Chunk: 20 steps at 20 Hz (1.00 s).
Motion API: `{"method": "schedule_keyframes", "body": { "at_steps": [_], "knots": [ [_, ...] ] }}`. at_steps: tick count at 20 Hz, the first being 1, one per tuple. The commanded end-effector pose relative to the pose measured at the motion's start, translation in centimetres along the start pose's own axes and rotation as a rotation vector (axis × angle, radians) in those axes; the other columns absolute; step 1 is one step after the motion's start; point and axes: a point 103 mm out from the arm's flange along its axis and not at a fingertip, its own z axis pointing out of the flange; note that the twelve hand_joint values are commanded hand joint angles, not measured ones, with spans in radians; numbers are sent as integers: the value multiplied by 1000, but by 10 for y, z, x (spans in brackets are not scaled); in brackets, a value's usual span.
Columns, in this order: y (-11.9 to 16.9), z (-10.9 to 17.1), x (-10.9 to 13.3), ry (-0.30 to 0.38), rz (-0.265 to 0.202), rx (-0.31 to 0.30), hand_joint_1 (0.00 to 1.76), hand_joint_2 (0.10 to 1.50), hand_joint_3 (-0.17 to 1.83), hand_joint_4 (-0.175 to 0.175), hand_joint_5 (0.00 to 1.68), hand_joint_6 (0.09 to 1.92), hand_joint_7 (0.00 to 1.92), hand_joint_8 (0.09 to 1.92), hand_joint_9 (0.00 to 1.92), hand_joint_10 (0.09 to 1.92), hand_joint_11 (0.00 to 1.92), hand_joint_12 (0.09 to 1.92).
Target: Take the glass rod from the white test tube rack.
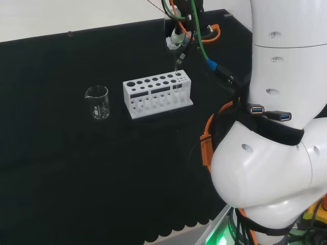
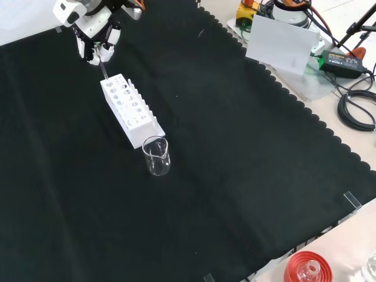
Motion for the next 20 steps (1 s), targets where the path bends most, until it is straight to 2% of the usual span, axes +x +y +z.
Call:
{"method": "schedule_keyframes", "body": {
  "at_steps": [1, 3, 4, 7, 13, 14, 20],
  "knots": [
    [3, -5, 8, -32, 24, -140, 1255, 836, 530, -92, 955, 1081, 1113, 1019, 1321, 753, 1403, 731],
    [-3, -9, 7, -47, 27, -253, 1286, 678, 802, -141, 994, 1088, 1180, 1058, 1386, 814, 1445, 705],
    [-7, -11, 4, -26, 30, -294, 1298, 627, 873, -158, 1023, 1062, 1214, 1044, 1427, 810, 1463, 700],
    [-18, -17, -4, 4, 34, -364, 1316, 566, 934, -174, 1082, 975, 1273, 986, 1514, 752, 1493, 692],
    [-43, -33, -17, -5, 13, -446, 1328, 541, 923, -175, 1153, 832, 1322, 906, 1592, 649, 1521, 687],
    [-47, -36, -18, -3, 11, -458, 1373, 520, 927, -175, 1155, 791, 1299, 895, 1560, 657, 1523, 683],
    [-68, -59, -18, 29, 28, -490, 1333, 544, 892, -175, 1186, 745, 1340, 864, 1624, 611, 1537, 670]
  ]
}}
